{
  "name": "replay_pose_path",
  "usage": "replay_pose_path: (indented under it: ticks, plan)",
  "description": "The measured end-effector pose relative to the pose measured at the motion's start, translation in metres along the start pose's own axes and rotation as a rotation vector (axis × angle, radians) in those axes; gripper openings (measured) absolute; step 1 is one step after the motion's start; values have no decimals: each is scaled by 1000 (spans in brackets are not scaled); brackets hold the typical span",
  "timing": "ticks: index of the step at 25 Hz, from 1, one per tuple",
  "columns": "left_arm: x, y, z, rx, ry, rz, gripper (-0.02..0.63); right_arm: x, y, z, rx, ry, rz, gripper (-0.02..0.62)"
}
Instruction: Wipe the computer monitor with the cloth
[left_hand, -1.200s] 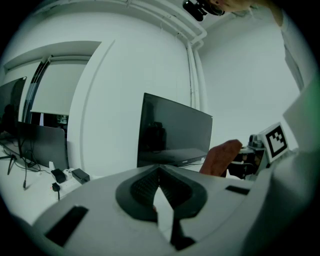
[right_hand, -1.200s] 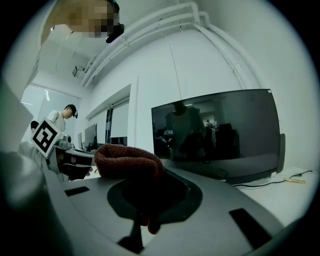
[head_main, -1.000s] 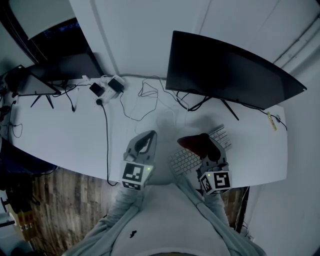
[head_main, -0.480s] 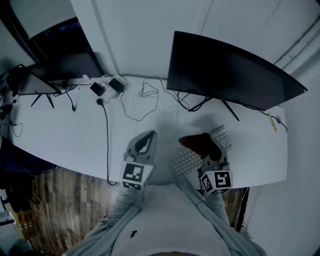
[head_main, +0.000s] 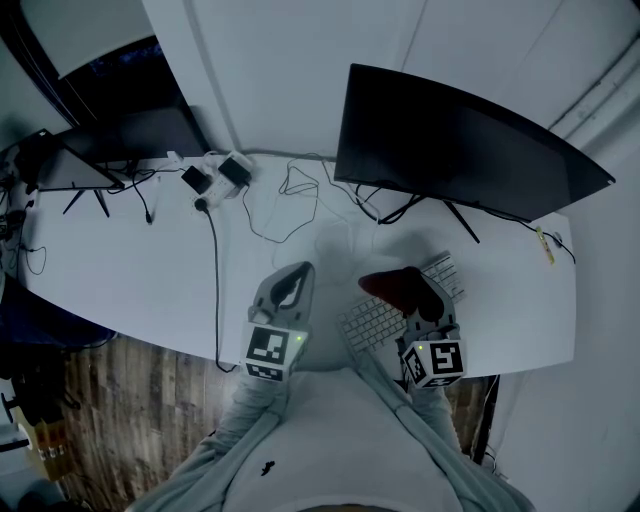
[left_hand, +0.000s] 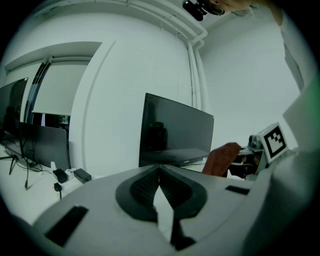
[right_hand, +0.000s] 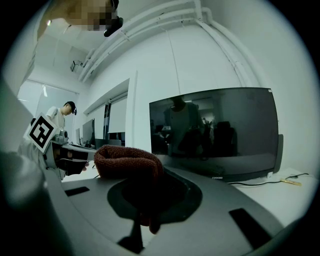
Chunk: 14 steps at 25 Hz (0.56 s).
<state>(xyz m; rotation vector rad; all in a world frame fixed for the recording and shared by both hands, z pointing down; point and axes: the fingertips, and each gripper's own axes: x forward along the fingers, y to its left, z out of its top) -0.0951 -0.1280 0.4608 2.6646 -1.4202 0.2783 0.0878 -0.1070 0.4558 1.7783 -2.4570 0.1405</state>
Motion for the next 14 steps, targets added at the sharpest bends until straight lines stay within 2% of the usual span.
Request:
replay_pose_path:
  ticks: [14]
  plan:
    - [-2,1,0,-5,-3,1,21,-1,1,0,0,10,-6,35]
